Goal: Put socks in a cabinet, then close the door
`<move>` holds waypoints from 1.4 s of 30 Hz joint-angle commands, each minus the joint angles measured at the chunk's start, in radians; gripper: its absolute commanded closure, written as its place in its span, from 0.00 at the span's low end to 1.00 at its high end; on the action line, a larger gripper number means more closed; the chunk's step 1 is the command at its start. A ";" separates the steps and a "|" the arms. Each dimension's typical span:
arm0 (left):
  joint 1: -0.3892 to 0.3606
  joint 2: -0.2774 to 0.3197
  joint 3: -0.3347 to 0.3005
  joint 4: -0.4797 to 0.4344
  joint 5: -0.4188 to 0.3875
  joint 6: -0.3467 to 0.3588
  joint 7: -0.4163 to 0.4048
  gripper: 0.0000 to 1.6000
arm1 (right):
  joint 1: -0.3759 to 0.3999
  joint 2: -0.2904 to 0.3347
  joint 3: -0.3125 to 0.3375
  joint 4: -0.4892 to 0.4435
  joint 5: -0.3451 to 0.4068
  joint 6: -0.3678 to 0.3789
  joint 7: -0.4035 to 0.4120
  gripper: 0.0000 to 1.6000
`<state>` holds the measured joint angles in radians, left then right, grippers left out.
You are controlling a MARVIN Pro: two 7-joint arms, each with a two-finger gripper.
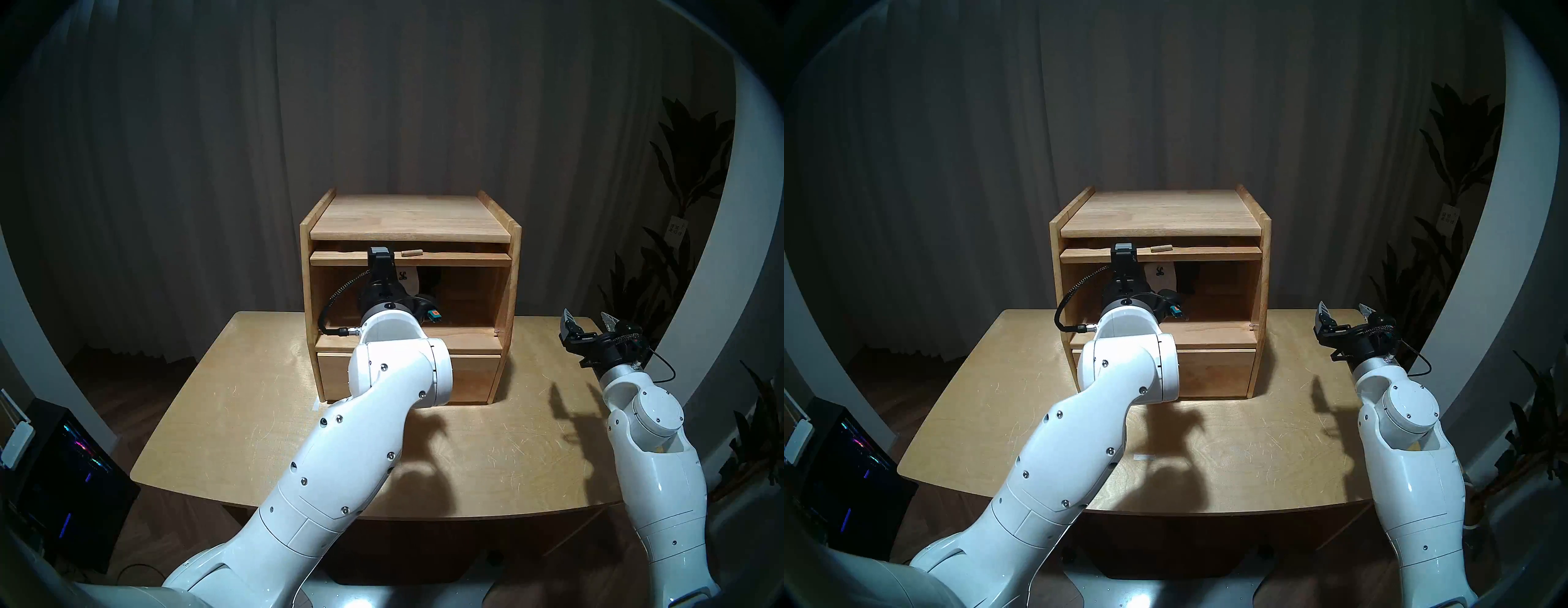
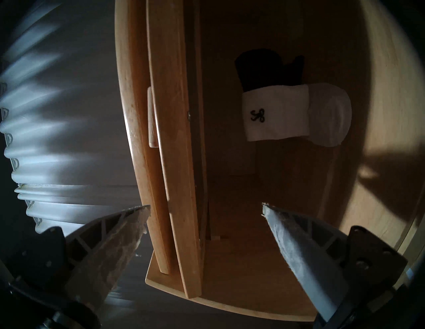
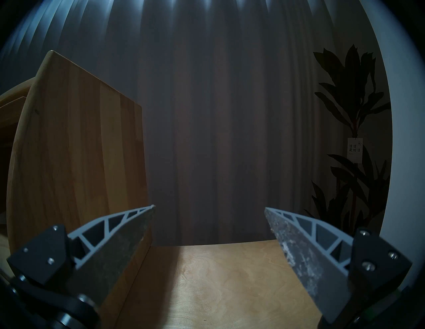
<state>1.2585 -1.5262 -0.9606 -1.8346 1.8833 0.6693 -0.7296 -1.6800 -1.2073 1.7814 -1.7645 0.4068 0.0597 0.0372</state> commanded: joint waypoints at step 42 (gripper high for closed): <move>-0.119 0.046 -0.108 0.146 -0.284 -0.182 0.243 1.00 | 0.006 0.003 0.002 -0.025 -0.003 -0.013 0.002 0.00</move>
<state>1.1626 -1.4726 -1.0354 -1.7053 1.6126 0.4760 -0.4677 -1.6802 -1.2073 1.7817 -1.7656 0.4066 0.0585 0.0362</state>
